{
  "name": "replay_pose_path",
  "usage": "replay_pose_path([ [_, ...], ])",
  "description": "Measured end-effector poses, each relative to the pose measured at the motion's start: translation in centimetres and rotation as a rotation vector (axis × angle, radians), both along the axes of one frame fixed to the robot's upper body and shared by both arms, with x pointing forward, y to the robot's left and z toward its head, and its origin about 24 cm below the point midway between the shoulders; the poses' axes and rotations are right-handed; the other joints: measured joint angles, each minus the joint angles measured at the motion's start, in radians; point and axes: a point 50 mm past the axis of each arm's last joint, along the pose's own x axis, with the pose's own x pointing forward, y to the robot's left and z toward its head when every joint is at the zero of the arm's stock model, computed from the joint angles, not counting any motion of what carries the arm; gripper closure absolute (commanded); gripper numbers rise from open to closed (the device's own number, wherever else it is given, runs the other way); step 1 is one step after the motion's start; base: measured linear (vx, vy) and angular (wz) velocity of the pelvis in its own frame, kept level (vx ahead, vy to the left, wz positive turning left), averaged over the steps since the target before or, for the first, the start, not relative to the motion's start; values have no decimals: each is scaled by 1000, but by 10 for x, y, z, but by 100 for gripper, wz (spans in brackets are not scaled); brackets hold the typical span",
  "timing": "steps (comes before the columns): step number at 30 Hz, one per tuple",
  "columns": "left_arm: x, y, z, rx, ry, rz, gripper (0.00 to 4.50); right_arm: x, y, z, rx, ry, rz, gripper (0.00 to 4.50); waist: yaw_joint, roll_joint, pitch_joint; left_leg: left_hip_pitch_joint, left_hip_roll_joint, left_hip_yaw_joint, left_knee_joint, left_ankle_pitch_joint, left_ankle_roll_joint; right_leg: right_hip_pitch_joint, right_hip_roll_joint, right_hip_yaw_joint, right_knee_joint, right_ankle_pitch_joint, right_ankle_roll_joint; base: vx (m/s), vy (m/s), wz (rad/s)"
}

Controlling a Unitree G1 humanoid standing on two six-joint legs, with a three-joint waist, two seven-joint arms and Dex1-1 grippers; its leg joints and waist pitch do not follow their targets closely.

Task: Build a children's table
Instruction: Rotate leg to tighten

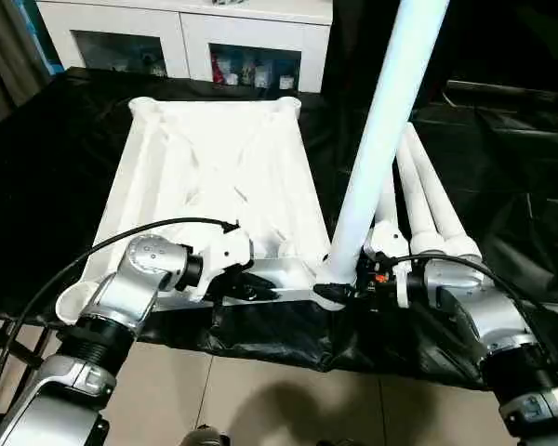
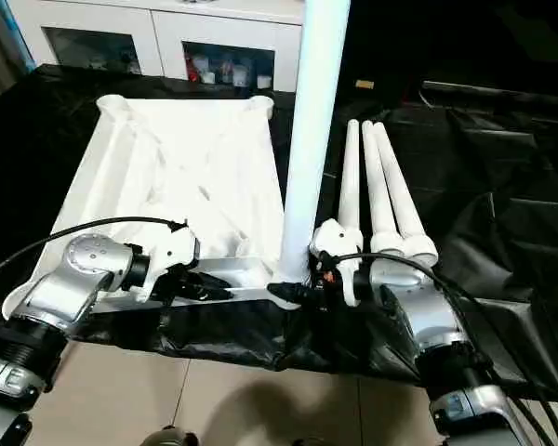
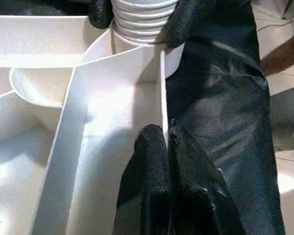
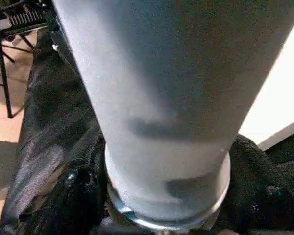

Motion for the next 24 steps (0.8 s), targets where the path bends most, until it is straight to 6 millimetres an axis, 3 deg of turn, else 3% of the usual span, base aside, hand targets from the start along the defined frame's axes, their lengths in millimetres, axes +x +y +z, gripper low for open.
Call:
replay_pose_path([
  [4, 3, 2, -1, -11, 1, 66, 450, 4, 6, -4, 35, -9, -96, 177, -6, 0, -1, 1, 0, 0, 0, 0, 0, 0, 0, 0, 1, 1, -1, 0, 0, 0],
  [10, 19, -17, -7, -36, -51, 299, 450, 36, 27, -13, 105, -21, -541, 178, -37, 4, -3, 6, 0, 0, -1, 1, -2, 1, 0, 0, 1, 0, 1, 0, 0, 0],
  [15, 24, -37, -7, -52, -76, 413, 450, 50, 37, -13, 103, -36, -771, 178, -40, 4, -3, 5, 0, -1, -2, 1, -2, 1, 0, 0, 0, 0, 1, 0, 0, 0],
  [19, 23, -42, -7, -57, -88, 438, 450, 52, 40, -13, 106, -53, -820, 178, -40, 5, -4, 4, -1, -1, -2, 1, -2, 1, 0, 0, 0, 1, 0, 0, 0, 0],
  [20, 23, -42, -7, -58, -90, 440, 450, 52, 41, -13, 106, -55, -820, 108, -40, 5, -4, 4, -1, -1, -2, 1, -2, 1, 0, 0, 0, 2, -2, 0, 0, 0],
  [23, 22, -45, -7, -65, -89, 437, 450, 54, 42, -12, 117, -55, -822, 106, -39, 8, -6, 3, -1, -1, -2, 1, -2, 1, 0, 0, 0, 2, -1, 0, 0, 0],
  [24, 21, -45, -8, -67, -88, 435, 450, 55, 42, -11, 118, -56, -822, 86, -38, 10, -7, 3, -1, 0, -3, 1, -2, 0, 0, 0, 0, 1, -1, 0, 0, 0],
])
